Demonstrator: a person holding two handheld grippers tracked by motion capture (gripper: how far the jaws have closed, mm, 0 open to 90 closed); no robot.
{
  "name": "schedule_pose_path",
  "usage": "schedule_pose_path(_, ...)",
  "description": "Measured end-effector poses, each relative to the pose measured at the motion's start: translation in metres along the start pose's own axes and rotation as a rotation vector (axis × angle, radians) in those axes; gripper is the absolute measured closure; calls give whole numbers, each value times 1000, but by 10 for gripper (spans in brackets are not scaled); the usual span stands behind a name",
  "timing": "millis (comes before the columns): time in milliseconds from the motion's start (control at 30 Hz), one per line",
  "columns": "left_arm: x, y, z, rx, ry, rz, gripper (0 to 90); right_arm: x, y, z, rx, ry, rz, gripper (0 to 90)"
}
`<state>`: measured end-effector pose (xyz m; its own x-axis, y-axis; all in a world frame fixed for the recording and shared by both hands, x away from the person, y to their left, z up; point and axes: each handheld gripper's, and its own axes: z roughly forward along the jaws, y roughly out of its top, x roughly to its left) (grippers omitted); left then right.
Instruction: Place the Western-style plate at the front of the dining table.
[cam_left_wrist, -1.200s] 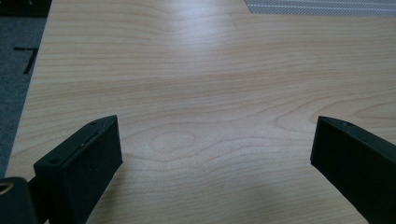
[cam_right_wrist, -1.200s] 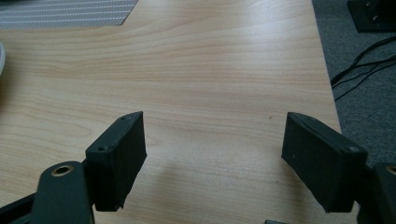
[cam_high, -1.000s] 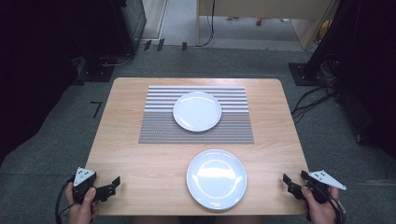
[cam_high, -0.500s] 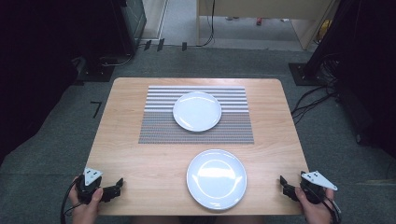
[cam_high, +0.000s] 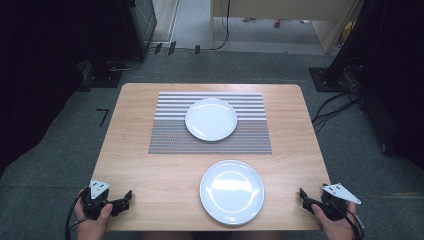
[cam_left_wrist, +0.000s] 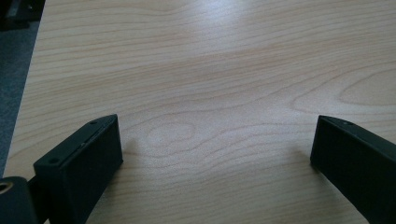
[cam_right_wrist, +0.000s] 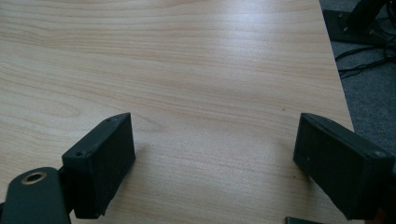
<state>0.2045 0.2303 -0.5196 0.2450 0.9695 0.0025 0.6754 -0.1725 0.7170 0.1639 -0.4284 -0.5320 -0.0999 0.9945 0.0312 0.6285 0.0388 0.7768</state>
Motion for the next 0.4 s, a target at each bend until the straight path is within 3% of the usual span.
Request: schedule_pose_path(400,-1,0,2,-12,2,-1,18,0,0,0,1,-1,1,117)
